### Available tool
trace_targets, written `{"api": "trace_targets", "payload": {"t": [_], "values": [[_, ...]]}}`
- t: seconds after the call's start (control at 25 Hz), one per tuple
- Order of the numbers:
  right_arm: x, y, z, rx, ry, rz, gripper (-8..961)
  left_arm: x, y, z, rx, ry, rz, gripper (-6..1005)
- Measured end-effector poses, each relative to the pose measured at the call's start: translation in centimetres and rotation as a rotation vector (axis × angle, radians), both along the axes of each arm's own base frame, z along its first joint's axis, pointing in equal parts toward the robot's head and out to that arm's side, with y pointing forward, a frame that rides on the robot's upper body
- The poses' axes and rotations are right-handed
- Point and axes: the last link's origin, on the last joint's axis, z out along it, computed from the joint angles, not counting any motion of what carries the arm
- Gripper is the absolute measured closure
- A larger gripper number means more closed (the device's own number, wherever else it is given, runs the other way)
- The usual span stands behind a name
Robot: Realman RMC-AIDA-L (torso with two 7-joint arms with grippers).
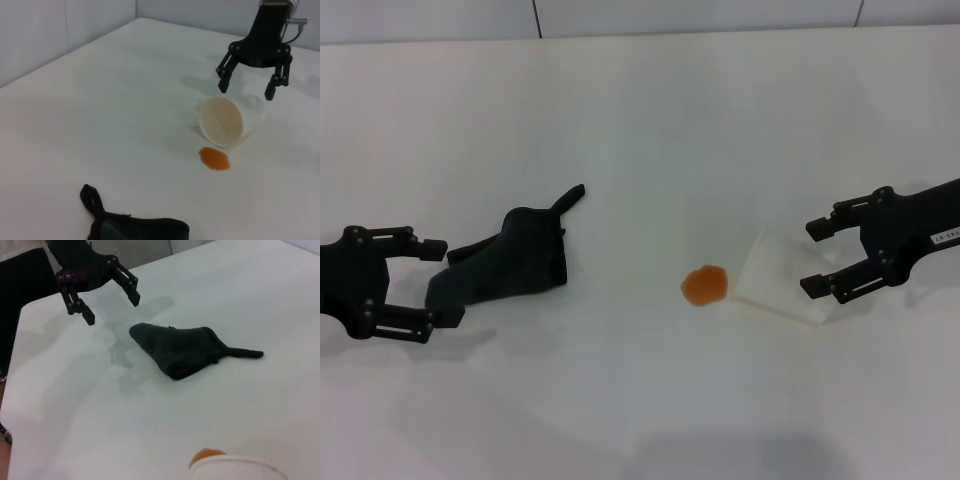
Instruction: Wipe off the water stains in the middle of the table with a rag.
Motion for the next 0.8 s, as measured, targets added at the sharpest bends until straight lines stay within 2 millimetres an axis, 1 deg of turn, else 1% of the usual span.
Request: {"api": "trace_targets", "payload": {"t": [0.4,0.64,0.8], "values": [[-0.3,0.1,0.1,0.001,-0.001,0.003,112,0.0,0.0,0.0,-0.003,-0.002,-0.001,126],[-1.2,0.4,0.4,-0.004,-0.055,0.007,112,0.0,-0.1,0.2,-0.005,-0.001,0.013,127],[-1.9,0.9,1.0,0.004,-0.119,-0.021,111,0.0,0.0,0.2,-0.005,-0.001,0.013,127]]}}
